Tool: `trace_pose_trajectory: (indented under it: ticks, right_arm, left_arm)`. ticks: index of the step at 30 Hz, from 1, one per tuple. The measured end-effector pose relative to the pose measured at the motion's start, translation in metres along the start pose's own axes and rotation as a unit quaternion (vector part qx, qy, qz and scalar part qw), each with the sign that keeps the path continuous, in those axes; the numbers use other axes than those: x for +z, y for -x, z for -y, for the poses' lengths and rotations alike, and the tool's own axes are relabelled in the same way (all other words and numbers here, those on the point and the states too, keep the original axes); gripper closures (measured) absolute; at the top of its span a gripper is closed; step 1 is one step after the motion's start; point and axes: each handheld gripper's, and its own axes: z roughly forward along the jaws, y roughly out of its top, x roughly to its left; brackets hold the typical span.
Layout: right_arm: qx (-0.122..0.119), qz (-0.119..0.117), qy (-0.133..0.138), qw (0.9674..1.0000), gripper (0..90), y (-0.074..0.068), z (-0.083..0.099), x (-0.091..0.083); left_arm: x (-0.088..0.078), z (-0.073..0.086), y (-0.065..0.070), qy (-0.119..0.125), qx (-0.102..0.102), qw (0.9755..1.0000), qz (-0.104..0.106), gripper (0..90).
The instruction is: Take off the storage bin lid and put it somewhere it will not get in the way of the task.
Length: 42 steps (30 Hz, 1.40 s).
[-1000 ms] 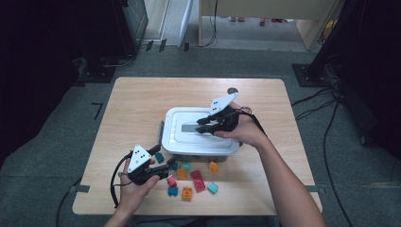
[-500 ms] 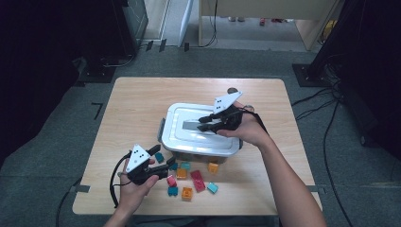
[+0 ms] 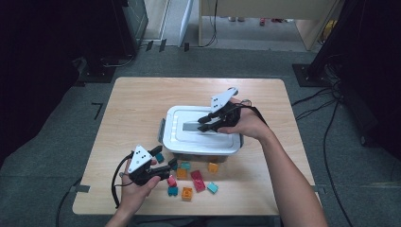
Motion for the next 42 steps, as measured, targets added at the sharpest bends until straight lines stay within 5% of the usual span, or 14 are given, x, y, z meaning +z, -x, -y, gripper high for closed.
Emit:
trace_pose_trajectory:
  ticks: [9, 23, 30, 42]
  right_arm:
    - [0.01, 0.0, 0.015, 0.9998, 68.3, 0.001, -0.005, -0.009]
    - [0.007, 0.014, 0.041, 0.999, 68.3, -0.01, -0.013, -0.03]
    - [0.009, 0.023, 0.048, 0.9985, 68.4, -0.018, -0.017, -0.041]
    - [0.04, 0.075, 0.064, 0.9943, 68.3, -0.029, -0.005, -0.069]
  left_arm:
    - [-0.006, 0.001, -0.006, 0.004, -0.005, 1.0, -0.007, 28.8]
    - [-0.036, 0.007, -0.036, 0.024, -0.033, 0.9982, -0.043, 27.8]
    - [-0.047, 0.026, -0.05, 0.004, -0.043, 0.9967, -0.068, 26.0]
    - [-0.052, 0.047, -0.066, -0.031, -0.044, 0.9934, -0.102, 23.3]
